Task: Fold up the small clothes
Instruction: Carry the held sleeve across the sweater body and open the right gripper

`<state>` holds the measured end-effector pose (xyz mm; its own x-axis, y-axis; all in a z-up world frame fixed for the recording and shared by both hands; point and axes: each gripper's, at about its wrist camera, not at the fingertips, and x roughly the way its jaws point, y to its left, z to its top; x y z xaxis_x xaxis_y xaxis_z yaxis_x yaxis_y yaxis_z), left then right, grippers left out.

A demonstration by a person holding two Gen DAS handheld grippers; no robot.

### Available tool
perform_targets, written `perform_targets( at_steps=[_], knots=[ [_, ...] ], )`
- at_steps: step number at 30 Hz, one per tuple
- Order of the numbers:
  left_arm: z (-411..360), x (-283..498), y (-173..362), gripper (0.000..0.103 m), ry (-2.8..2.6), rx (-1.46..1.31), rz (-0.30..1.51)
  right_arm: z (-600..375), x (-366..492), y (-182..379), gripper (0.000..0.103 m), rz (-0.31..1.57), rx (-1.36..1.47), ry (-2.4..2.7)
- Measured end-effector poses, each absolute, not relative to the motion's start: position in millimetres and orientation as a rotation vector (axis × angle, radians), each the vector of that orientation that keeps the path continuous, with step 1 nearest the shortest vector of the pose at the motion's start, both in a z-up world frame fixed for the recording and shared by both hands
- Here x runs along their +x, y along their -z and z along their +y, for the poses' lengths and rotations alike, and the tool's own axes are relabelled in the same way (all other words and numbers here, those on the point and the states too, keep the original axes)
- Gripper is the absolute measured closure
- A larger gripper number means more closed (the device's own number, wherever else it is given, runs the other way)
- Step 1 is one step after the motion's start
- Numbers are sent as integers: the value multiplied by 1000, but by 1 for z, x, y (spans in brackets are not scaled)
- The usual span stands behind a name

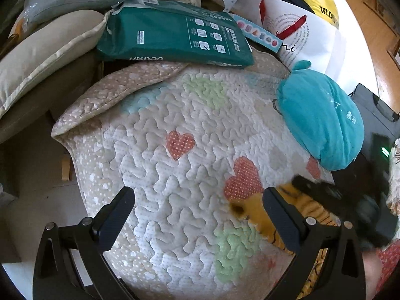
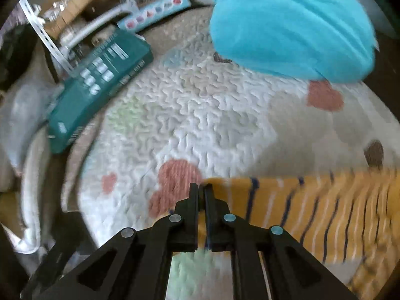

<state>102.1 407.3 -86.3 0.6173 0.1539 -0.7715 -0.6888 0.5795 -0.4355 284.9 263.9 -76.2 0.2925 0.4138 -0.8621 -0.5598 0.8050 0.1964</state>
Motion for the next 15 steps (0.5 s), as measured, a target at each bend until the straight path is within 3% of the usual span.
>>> perform_targets(
  at_steps=[3,6,15],
  knots=[
    [409,101,87,1,-559,-820,749,270,298,77,90,1092,-118,-634],
    [416,98,91,1,-582,-854,752,256,286,65,53,1050,-89,-637],
    [412,104,100,1,-568,-821,802,198,212,96,51,1075,-160,-546]
  ],
)
